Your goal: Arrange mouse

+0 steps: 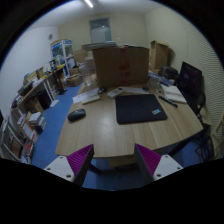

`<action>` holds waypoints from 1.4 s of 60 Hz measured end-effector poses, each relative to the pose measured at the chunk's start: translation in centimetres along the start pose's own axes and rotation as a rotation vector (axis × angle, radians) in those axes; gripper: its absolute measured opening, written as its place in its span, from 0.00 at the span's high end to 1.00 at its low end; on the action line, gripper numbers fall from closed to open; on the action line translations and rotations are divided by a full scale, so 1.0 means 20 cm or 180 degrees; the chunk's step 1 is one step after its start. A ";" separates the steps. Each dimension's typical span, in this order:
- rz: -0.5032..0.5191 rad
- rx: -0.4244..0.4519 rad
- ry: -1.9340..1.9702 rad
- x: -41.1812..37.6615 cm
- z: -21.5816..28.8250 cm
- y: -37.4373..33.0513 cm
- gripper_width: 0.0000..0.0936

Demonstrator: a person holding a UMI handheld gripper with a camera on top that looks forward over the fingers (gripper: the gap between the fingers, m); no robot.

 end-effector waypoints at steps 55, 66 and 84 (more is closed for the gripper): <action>0.0374 0.0094 -0.0561 -1.01 0.34 1.00 0.10; 0.0033 0.0113 -0.0391 -1.01 0.54 1.17 0.09; -0.0128 0.0230 -0.0216 -1.03 0.72 1.30 0.20</action>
Point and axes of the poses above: the point between the fingertips, and its own axes, seen from behind it with the camera up: x to the right, z up, y forward, the way the camera looks, the point moved 3 cm from there along -y, backward, against the way the camera looks, and after that the axes turned 11 degrees about -x, right-handed, at the moved point
